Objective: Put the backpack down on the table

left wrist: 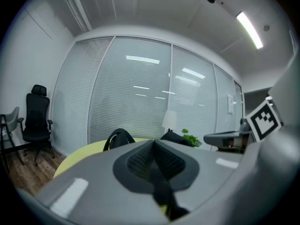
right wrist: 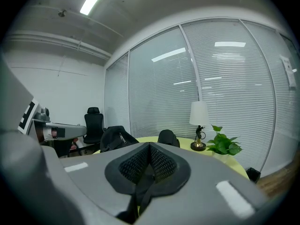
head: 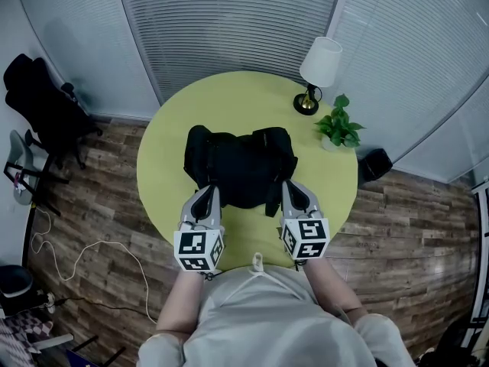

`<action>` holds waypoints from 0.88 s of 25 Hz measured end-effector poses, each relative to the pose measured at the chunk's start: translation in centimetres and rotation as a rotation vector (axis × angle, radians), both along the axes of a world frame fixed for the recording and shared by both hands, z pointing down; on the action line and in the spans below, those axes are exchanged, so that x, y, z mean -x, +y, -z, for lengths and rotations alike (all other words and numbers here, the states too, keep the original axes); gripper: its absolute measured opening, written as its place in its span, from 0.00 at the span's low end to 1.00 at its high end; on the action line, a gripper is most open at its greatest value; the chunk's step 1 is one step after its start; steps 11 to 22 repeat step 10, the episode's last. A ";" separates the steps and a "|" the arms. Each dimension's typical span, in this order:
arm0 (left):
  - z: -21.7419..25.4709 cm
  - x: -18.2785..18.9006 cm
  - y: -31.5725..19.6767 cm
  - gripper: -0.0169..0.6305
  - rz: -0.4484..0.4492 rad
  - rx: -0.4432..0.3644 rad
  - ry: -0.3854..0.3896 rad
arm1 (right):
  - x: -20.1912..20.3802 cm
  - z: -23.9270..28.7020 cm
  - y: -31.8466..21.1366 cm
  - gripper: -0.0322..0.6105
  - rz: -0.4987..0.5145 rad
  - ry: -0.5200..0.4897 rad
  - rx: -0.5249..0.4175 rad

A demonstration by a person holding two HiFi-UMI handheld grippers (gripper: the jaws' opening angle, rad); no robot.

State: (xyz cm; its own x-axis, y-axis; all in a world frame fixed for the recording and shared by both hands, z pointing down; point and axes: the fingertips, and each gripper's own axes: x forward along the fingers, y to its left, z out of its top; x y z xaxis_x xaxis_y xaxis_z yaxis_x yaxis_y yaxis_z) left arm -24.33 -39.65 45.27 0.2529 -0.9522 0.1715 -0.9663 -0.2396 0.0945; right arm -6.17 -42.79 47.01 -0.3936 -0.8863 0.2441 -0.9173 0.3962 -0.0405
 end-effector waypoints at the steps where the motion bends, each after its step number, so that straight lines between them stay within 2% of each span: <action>1: 0.0 -0.1 0.0 0.04 -0.005 0.000 -0.001 | 0.0 0.0 0.1 0.05 0.000 -0.001 0.000; 8: -1.0 0.1 -0.3 0.04 -0.025 0.026 0.028 | 0.1 -0.8 -0.1 0.05 -0.012 0.009 0.015; 22: -1.1 0.2 -0.5 0.04 -0.025 0.024 0.030 | 0.2 -1.1 -0.3 0.05 -0.017 0.013 0.023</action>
